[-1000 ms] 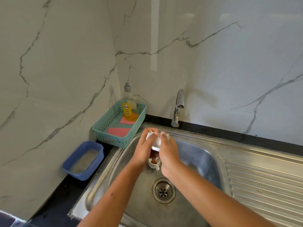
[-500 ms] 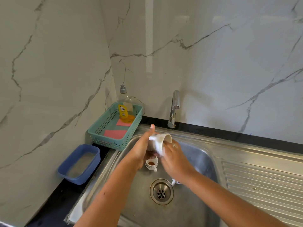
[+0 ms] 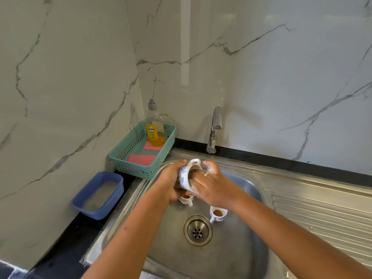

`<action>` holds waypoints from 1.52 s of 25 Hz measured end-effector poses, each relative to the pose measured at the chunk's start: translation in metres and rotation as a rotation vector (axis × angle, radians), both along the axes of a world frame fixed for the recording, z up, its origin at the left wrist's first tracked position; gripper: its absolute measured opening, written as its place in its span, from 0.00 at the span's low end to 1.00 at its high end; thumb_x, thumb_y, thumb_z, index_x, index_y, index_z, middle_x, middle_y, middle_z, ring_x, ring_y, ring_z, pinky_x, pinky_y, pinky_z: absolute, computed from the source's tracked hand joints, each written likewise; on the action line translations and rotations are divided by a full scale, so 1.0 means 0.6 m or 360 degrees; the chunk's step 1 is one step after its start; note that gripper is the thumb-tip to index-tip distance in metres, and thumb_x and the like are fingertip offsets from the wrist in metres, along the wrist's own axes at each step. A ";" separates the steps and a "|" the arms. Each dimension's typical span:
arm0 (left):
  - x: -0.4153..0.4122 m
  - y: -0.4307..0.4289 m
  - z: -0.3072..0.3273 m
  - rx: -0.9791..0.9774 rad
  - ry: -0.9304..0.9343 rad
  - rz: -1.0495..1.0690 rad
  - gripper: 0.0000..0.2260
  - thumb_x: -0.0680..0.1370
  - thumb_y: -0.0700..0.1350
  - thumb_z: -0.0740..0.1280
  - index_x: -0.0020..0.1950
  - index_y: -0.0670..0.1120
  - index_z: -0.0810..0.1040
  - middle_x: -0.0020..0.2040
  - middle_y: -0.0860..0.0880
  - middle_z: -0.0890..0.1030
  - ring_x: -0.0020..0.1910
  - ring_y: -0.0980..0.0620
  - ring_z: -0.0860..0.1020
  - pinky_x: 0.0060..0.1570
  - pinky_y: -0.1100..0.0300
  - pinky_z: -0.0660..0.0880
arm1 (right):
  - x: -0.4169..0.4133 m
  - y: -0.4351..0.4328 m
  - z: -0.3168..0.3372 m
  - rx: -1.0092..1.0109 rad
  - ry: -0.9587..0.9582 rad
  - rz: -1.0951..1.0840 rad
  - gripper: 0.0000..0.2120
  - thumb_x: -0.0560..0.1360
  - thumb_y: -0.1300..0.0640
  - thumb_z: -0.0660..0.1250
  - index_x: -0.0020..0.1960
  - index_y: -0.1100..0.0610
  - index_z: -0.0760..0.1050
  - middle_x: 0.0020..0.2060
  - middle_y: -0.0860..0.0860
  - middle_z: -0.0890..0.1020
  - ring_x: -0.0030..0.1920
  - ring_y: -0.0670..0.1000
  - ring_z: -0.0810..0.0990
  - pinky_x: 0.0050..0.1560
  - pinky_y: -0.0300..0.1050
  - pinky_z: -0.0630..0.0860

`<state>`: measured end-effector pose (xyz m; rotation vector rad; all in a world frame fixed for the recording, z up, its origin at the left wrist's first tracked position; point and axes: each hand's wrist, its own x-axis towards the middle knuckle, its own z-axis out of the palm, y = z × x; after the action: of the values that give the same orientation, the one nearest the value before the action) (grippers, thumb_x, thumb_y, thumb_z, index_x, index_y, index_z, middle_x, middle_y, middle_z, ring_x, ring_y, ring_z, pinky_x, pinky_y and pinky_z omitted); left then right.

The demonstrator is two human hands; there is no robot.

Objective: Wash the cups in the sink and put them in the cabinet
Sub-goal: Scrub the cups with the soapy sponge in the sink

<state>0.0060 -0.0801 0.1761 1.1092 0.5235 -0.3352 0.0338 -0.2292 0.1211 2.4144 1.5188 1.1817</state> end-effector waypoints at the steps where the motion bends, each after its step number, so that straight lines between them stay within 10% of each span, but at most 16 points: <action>1: 0.004 0.001 -0.004 -0.0004 0.0008 0.0030 0.15 0.79 0.49 0.62 0.39 0.41 0.79 0.28 0.44 0.79 0.30 0.46 0.77 0.33 0.57 0.68 | -0.001 0.005 0.004 0.0036 0.0061 -0.0049 0.11 0.76 0.53 0.61 0.47 0.57 0.80 0.41 0.51 0.81 0.42 0.52 0.81 0.59 0.56 0.64; 7: -0.018 -0.029 -0.008 0.0208 -0.0507 0.0430 0.07 0.80 0.44 0.62 0.47 0.43 0.76 0.37 0.51 0.75 0.31 0.60 0.77 0.25 0.72 0.71 | -0.093 0.121 0.069 0.1791 0.2312 -0.0742 0.11 0.80 0.47 0.56 0.51 0.55 0.70 0.45 0.54 0.81 0.47 0.55 0.80 0.51 0.55 0.77; 9: -0.022 -0.028 0.002 0.0152 -0.0527 0.0462 0.11 0.81 0.43 0.59 0.40 0.43 0.74 0.30 0.52 0.75 0.27 0.60 0.77 0.27 0.69 0.72 | -0.098 0.110 0.059 0.1507 0.1927 -0.0590 0.11 0.81 0.50 0.55 0.50 0.57 0.70 0.42 0.54 0.80 0.43 0.55 0.80 0.45 0.52 0.78; 12: -0.007 -0.007 0.015 -0.0070 -0.0216 0.0191 0.15 0.80 0.47 0.60 0.37 0.42 0.76 0.26 0.47 0.79 0.26 0.50 0.78 0.32 0.59 0.74 | -0.050 0.048 0.014 0.0464 0.0308 -0.0162 0.17 0.82 0.50 0.52 0.49 0.61 0.74 0.39 0.54 0.80 0.41 0.53 0.75 0.39 0.48 0.74; 14: -0.001 -0.002 0.008 -0.0064 -0.0109 0.0105 0.14 0.79 0.49 0.61 0.40 0.41 0.79 0.29 0.44 0.81 0.28 0.48 0.80 0.31 0.58 0.74 | -0.009 0.018 0.009 0.0103 0.0091 -0.0040 0.22 0.82 0.50 0.49 0.50 0.60 0.78 0.42 0.53 0.82 0.44 0.53 0.76 0.46 0.51 0.71; 16: -0.002 -0.013 -0.001 -0.0119 -0.0324 0.0172 0.11 0.79 0.46 0.62 0.46 0.40 0.78 0.34 0.44 0.82 0.33 0.48 0.80 0.34 0.58 0.75 | -0.023 0.039 0.028 0.0545 0.0607 -0.0234 0.24 0.82 0.46 0.49 0.49 0.60 0.79 0.40 0.53 0.81 0.42 0.54 0.79 0.47 0.49 0.70; 20: -0.018 -0.046 -0.042 0.0388 -0.0736 0.0333 0.04 0.79 0.41 0.63 0.46 0.45 0.77 0.38 0.49 0.81 0.37 0.52 0.80 0.36 0.59 0.77 | -0.066 0.106 0.062 0.2482 0.2517 -0.0595 0.14 0.80 0.49 0.58 0.43 0.56 0.74 0.40 0.55 0.82 0.43 0.56 0.82 0.48 0.52 0.78; 23: -0.021 -0.043 -0.044 0.0578 -0.0774 0.0506 0.13 0.81 0.40 0.59 0.37 0.43 0.75 0.31 0.50 0.78 0.33 0.54 0.76 0.36 0.64 0.74 | -0.090 0.102 0.037 0.1782 0.1915 -0.0603 0.12 0.80 0.48 0.56 0.46 0.56 0.70 0.39 0.52 0.81 0.41 0.52 0.81 0.45 0.51 0.78; 29: 0.001 -0.007 -0.007 0.0241 0.0071 0.0128 0.13 0.80 0.49 0.62 0.42 0.43 0.78 0.31 0.44 0.78 0.29 0.47 0.76 0.27 0.61 0.71 | -0.010 0.022 -0.020 0.0255 0.0280 0.0022 0.14 0.83 0.53 0.49 0.49 0.59 0.71 0.38 0.54 0.78 0.34 0.53 0.77 0.33 0.47 0.75; 34: 0.010 -0.014 -0.042 -0.0011 -0.0209 0.0289 0.14 0.79 0.50 0.61 0.45 0.41 0.79 0.34 0.43 0.80 0.35 0.46 0.79 0.38 0.55 0.75 | -0.038 0.061 -0.001 0.0972 0.1147 -0.0165 0.26 0.79 0.39 0.53 0.41 0.60 0.74 0.35 0.51 0.76 0.37 0.48 0.73 0.36 0.42 0.70; 38: -0.001 -0.019 -0.059 0.0174 -0.0574 0.0275 0.16 0.79 0.49 0.62 0.54 0.36 0.77 0.44 0.40 0.81 0.42 0.46 0.81 0.36 0.60 0.76 | -0.041 0.088 0.047 0.2027 0.1873 -0.0258 0.15 0.71 0.45 0.70 0.38 0.58 0.77 0.31 0.50 0.81 0.34 0.46 0.80 0.35 0.41 0.75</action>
<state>0.0056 -0.0916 0.1407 1.1887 0.3156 0.0468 0.0091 -0.1762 0.1496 4.4813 0.3638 0.6887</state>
